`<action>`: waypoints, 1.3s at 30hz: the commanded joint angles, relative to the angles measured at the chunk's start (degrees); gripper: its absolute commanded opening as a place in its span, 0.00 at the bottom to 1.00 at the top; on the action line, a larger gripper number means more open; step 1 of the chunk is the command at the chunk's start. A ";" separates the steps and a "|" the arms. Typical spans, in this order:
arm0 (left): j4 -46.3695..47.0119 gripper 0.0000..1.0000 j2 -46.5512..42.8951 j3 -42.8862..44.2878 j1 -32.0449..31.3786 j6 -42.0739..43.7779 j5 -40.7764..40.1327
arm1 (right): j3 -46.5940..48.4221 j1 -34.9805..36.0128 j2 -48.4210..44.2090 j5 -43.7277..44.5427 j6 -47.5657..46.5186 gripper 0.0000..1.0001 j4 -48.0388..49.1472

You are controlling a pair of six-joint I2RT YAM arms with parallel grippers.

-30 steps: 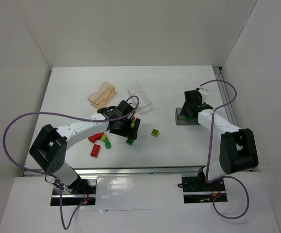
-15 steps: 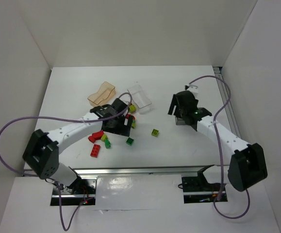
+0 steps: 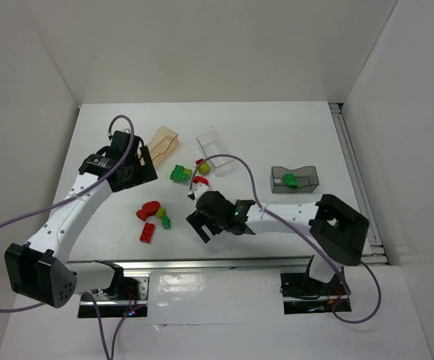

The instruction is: Sort the legos into containers by color

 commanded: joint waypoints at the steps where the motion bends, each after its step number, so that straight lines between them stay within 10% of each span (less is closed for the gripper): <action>1: -0.96 0.94 -2.07 0.85 1.80 -0.96 1.07 | 3.42 -0.21 4.22 1.76 -3.66 0.94 5.48; 7: 0.88 0.94 -3.12 -1.00 2.34 -0.43 3.01 | 6.15 -1.35 11.61 -0.26 -3.66 0.85 9.52; 18: 2.82 0.94 -4.01 -2.93 2.34 0.62 5.20 | 8.09 -2.76 13.13 2.45 -2.26 0.39 9.36; 28: 3.43 0.94 -2.87 -3.99 2.34 1.85 5.91 | -0.35 -16.54 -9.19 27.42 17.48 0.40 -2.57; 39: 3.96 0.95 -0.40 -4.51 -0.56 1.85 6.43 | -2.64 -43.62 -11.05 16.89 18.84 0.47 -3.40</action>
